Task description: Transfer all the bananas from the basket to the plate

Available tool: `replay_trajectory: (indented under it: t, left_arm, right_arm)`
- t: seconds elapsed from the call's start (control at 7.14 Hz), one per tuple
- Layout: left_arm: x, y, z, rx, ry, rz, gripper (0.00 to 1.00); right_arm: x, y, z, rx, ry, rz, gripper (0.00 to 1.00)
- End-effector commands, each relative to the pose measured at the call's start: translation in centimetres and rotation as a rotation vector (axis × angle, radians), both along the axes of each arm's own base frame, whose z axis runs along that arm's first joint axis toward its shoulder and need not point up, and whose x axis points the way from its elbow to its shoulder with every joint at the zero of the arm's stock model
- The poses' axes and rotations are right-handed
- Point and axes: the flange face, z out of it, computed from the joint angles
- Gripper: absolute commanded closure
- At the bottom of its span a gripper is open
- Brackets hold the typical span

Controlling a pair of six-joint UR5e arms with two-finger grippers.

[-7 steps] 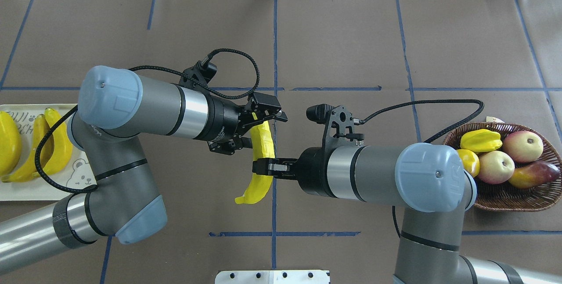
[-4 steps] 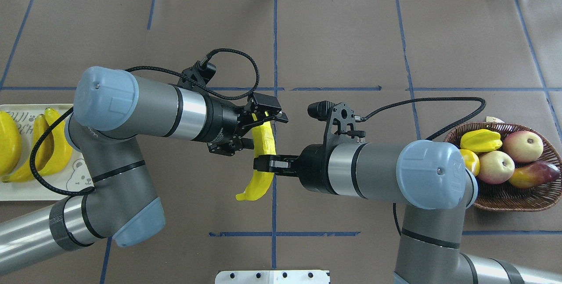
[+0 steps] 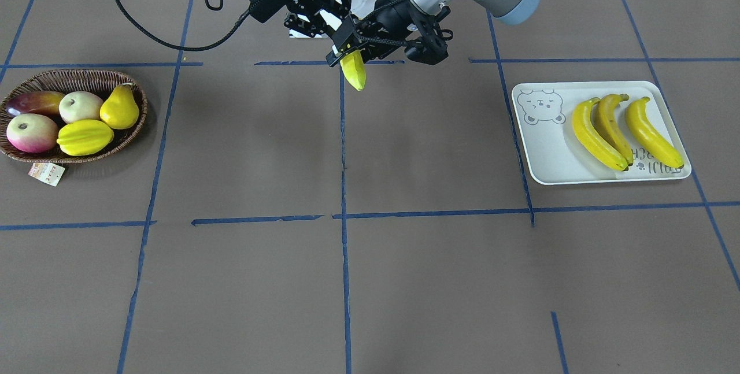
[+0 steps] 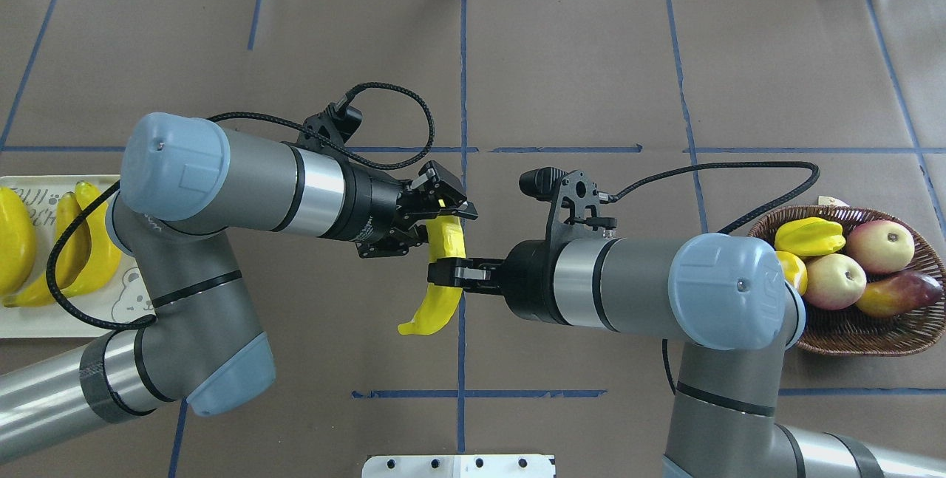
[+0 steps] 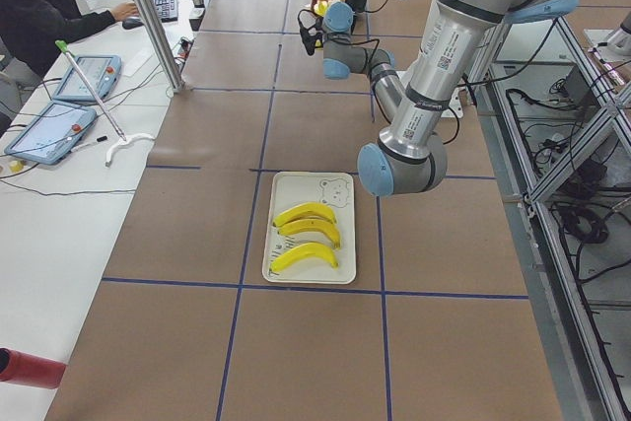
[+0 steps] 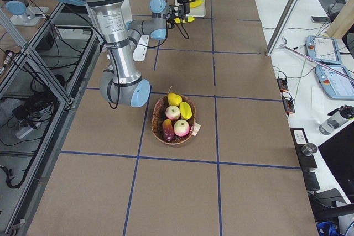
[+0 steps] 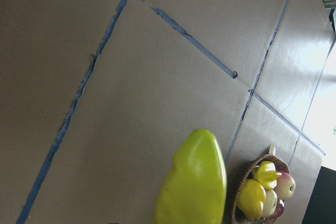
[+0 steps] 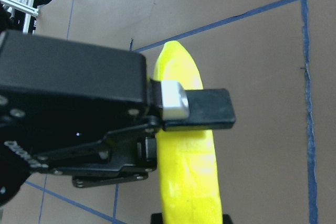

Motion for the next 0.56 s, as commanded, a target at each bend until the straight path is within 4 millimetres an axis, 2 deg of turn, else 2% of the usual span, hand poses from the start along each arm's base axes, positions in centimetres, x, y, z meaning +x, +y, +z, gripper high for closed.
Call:
replay_trajectory:
  t: [0.0, 0.14, 0.42]
  left_arm:
    - [-0.2, -0.2, 0.0, 0.003, 0.000, -0.002, 1.00]
    - [-0.5, -0.4, 0.0, 0.003, 0.000, -0.008, 1.00]
    - [-1.2, -1.3, 0.0, 0.002, -0.001, -0.027, 1.00]
  right_arm:
    - [0.3, 0.0, -0.3, 0.002, -0.009, 0.000, 0.43]
    - [0.4, 0.0, -0.3, 0.001, -0.009, 0.003, 0.01]
    - [1.4, 0.0, -0.6, 0.007, -0.022, 0.006, 0.00]
